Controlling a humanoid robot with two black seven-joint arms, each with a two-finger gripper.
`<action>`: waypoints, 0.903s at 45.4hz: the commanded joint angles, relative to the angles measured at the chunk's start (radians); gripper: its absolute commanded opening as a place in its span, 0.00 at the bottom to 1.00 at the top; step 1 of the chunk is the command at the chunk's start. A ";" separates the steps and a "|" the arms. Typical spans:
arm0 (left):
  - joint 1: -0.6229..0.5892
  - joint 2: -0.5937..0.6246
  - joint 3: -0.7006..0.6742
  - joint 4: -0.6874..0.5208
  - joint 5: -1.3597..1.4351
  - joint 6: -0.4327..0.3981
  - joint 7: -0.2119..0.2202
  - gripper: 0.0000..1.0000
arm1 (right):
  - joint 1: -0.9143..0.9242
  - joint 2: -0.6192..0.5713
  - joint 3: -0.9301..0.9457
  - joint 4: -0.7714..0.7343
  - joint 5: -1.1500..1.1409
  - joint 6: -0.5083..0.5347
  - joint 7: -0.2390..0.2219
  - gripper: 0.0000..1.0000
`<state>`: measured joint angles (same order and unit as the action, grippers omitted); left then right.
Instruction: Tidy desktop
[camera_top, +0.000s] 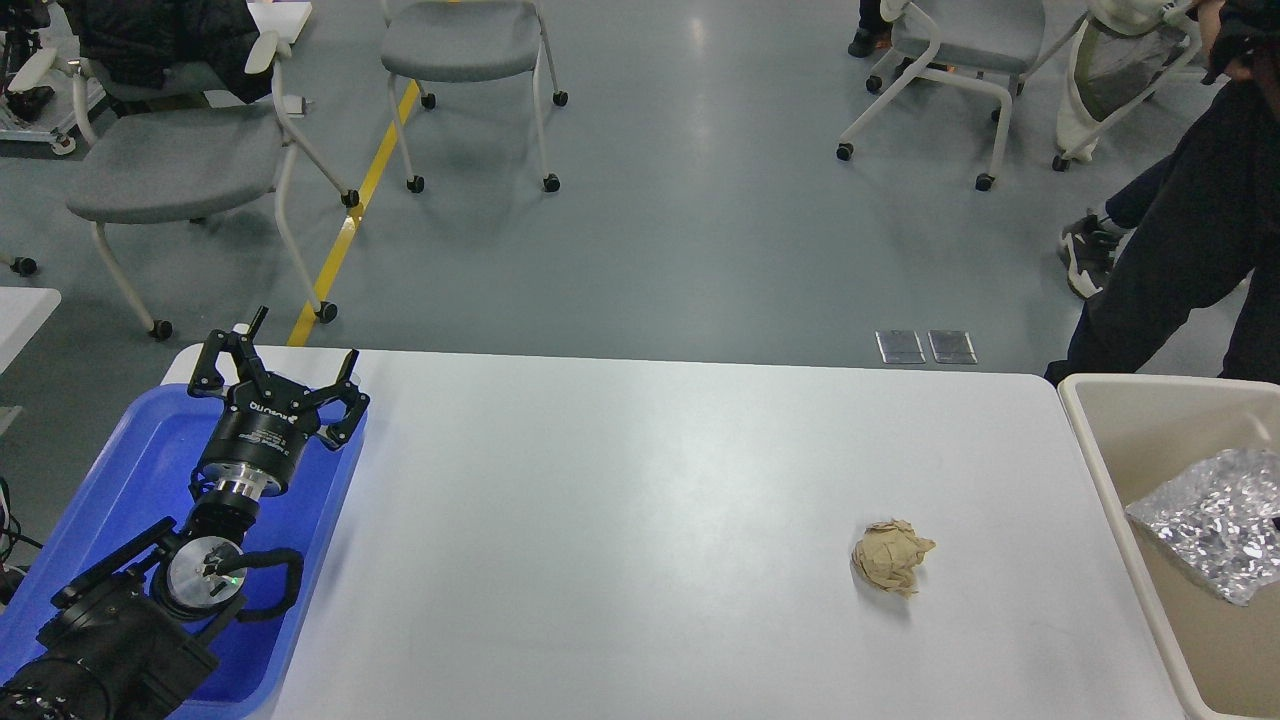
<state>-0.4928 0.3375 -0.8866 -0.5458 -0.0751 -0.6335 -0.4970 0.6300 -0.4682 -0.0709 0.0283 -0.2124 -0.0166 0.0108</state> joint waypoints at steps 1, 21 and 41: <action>0.000 0.000 0.000 0.000 0.000 -0.002 0.000 1.00 | 0.003 0.003 0.008 -0.001 0.004 -0.005 -0.006 1.00; 0.000 0.000 0.000 0.000 0.000 -0.003 0.000 1.00 | 0.033 0.000 0.023 0.008 0.016 -0.003 0.008 1.00; 0.000 0.000 0.000 0.000 0.000 -0.003 0.000 1.00 | 0.137 -0.139 0.522 0.438 0.096 0.014 0.014 1.00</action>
<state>-0.4924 0.3376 -0.8866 -0.5460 -0.0753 -0.6366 -0.4970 0.7310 -0.5141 0.1210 0.1827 -0.1667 -0.0087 0.0220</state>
